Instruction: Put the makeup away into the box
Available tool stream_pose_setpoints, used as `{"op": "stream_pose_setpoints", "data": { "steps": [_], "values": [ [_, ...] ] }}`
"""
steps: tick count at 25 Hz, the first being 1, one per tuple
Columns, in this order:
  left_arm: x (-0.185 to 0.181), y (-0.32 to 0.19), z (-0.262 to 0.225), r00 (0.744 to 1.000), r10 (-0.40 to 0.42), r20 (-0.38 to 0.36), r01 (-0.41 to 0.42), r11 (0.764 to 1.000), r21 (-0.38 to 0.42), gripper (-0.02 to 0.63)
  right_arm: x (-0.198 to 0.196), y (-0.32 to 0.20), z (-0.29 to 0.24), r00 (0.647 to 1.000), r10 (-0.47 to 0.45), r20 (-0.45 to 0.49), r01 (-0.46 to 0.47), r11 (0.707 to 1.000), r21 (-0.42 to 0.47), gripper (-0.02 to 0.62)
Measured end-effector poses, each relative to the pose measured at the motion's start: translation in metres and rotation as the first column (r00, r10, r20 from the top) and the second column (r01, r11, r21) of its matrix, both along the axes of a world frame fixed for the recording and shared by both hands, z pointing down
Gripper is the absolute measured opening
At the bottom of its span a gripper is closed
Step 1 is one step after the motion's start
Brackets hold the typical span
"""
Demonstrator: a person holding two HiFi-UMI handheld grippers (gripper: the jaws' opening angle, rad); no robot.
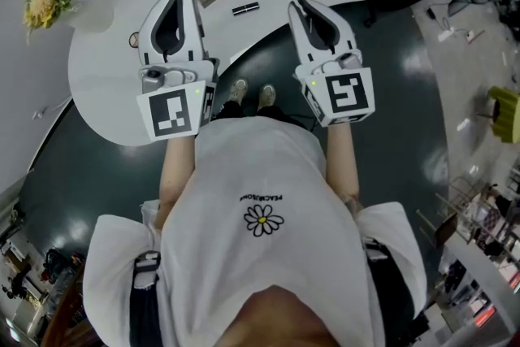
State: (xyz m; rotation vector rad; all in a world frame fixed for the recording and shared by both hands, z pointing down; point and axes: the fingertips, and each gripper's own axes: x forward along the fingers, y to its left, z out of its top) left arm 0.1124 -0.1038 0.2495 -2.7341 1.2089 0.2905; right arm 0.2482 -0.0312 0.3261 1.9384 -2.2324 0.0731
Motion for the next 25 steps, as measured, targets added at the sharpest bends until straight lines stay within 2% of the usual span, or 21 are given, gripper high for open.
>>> {"op": "stream_pose_setpoints", "data": {
  "steps": [2, 6, 9, 13, 17, 25],
  "values": [
    [-0.006, -0.004, 0.002, 1.000, -0.014, 0.001, 0.014, 1.000, -0.004, 0.020, -0.010, -0.011, 0.007, 0.998, -0.062, -0.028, 0.061, 0.997, -0.043, 0.127],
    [-0.018, -0.009, 0.007, 0.999, -0.050, 0.003, 0.050, 0.999, -0.010, 0.020, -0.030, -0.027, 0.023, 0.974, -0.200, -0.111, 0.186, 0.974, -0.129, 0.151],
    [-0.024, -0.014, 0.011, 0.998, -0.065, 0.004, 0.065, 0.998, -0.010, 0.020, -0.043, -0.039, 0.041, 0.932, -0.317, -0.175, 0.280, 0.938, -0.206, 0.167],
    [-0.031, -0.017, 0.016, 0.996, -0.091, 0.016, 0.091, 0.996, -0.007, 0.020, -0.054, -0.047, 0.070, 0.853, -0.469, -0.228, 0.387, 0.862, -0.327, 0.167],
    [-0.041, -0.018, 0.026, 0.989, -0.149, 0.022, 0.150, 0.988, -0.043, 0.020, -0.057, -0.052, 0.104, 0.766, -0.595, -0.244, 0.453, 0.768, -0.453, 0.167],
    [-0.063, -0.030, 0.057, 0.975, -0.213, 0.066, 0.219, 0.970, -0.104, 0.020, -0.056, -0.069, 0.172, 0.576, -0.761, -0.297, 0.440, 0.595, -0.672, 0.167]
  ]
}}
